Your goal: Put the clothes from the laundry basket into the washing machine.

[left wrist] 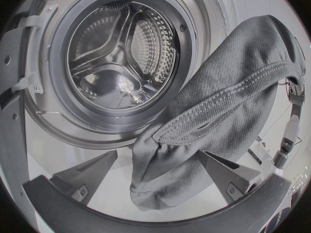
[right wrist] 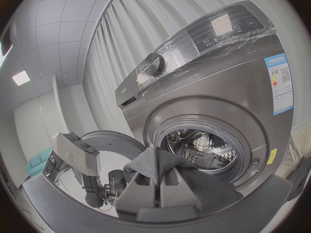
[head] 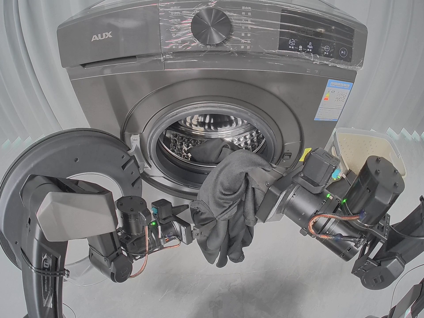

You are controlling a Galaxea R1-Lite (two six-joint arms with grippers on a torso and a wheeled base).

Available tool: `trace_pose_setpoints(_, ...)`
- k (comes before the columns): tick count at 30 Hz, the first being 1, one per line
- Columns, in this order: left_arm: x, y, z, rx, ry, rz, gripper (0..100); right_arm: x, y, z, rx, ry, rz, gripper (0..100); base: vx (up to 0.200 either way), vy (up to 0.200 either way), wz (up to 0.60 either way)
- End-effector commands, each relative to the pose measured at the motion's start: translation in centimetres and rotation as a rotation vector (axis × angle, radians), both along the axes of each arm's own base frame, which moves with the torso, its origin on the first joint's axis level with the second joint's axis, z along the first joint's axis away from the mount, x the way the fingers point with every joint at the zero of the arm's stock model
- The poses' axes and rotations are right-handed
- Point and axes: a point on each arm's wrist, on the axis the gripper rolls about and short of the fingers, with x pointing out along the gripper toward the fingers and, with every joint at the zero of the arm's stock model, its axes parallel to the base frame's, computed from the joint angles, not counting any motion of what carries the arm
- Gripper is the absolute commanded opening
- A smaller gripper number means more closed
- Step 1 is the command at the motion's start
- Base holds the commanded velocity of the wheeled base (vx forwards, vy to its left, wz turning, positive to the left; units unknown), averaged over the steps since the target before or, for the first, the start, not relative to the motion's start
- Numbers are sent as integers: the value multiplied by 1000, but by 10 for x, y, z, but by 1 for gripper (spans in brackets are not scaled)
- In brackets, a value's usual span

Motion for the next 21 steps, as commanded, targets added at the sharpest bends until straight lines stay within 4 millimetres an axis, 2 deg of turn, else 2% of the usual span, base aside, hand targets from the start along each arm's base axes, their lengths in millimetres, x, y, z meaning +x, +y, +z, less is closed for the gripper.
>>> trace_pose_setpoints(1,2,-4,-4,-2,1,-17,100,0,0,-2,-6,6,1,0,0,0,0)
trace_pose_setpoints(9,1,-6,-3,-9,-2,-48,100,0,1,-5,-12,13,3,0,0,0,0)
trace_pose_setpoints(10,1,-6,-3,-9,-4,-49,0,0,1,-5,-12,13,3,0,0,0,0)
trace_pose_setpoints(21,0,-7,0,-17,-8,-78,0,-1,0,-7,-19,21,3,0,0,0,0)
